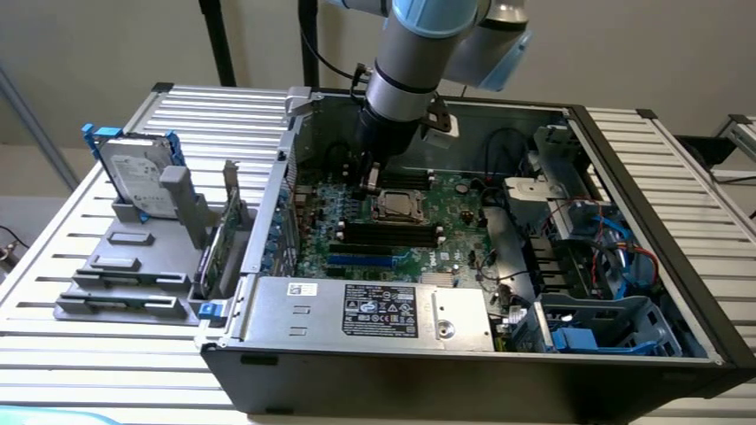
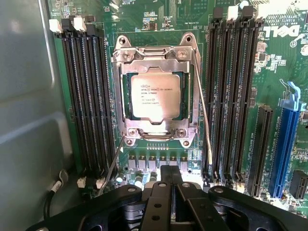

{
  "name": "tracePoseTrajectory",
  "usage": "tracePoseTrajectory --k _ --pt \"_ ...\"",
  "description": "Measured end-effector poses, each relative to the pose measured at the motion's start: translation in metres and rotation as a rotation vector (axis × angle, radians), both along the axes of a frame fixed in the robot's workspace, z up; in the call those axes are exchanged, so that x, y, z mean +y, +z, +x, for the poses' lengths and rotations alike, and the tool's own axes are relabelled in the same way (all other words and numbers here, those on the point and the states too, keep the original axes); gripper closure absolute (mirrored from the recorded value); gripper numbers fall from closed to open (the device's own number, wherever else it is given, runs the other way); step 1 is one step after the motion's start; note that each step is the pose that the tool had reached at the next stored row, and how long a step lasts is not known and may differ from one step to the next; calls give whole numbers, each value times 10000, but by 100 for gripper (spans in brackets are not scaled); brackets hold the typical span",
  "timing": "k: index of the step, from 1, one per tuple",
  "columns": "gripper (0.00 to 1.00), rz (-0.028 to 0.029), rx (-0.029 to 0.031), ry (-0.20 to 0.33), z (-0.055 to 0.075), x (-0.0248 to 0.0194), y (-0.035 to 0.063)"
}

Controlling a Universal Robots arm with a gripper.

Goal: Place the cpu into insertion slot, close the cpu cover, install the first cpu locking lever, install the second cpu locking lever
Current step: 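Install the first cpu locking lever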

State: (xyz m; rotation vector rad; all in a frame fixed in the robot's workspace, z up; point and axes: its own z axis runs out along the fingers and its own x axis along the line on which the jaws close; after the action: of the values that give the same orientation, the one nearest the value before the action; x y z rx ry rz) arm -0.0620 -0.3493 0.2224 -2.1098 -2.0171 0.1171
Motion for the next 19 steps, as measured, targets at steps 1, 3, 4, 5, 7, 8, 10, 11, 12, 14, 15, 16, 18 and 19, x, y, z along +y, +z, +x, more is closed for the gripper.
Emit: tracePoseTrajectory --k 1,3,4,5,7,8,10,11,12,14,15,16,18,19 --pt "89 0 0 0 0 0 0" --pt "89 0 0 0 0 0 0" --pt "89 0 0 0 0 0 0" --pt "89 0 0 0 0 0 0" --pt "89 0 0 -1 -2 0 0" --pt "89 2 -1 -1 -5 -2 0" --pt "89 23 0 0 -35 -6 1" --pt "89 43 0 0 -56 -10 3" --pt "89 57 1 -1 -80 -13 8" --pt "89 105 3 -13 -119 -18 22" --pt "89 132 7 -25 -130 -19 30" --pt "89 170 11 -45 -137 -20 39" --pt "89 266 24 -112 -145 -22 57" --pt "89 319 31 -163 -147 -22 64"
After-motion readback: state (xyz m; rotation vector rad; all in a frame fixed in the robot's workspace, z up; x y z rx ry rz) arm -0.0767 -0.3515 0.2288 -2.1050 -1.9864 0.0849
